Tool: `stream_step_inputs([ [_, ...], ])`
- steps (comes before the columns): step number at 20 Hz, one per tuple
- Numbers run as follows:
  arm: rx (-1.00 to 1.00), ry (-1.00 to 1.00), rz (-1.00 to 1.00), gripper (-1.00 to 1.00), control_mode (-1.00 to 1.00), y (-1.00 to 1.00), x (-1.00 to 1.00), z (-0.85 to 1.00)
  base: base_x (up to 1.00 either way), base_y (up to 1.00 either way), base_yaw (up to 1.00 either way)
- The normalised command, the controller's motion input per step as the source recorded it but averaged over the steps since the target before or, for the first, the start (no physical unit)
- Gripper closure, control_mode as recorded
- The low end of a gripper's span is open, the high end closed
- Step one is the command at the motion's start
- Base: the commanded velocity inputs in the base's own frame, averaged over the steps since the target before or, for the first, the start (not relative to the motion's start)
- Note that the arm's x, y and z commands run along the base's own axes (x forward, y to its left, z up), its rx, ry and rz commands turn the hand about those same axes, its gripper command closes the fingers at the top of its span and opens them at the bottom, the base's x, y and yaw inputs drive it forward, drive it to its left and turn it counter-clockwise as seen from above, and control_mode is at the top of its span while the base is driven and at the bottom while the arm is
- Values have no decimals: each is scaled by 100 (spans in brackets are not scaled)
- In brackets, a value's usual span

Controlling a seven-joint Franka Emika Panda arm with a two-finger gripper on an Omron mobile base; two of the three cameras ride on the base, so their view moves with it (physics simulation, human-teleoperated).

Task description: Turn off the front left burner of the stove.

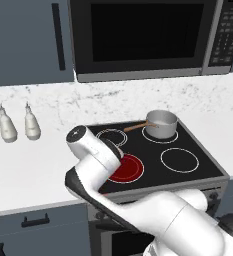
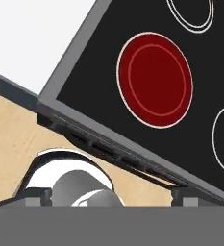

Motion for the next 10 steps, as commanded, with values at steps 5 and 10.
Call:
stream_step_inputs([
  [5,-19,22,29,-100,-100,92,-36,-97,0,0,0],
  [10,-21,13,18,-100,-100,22,0,-91,0,0,0],
])
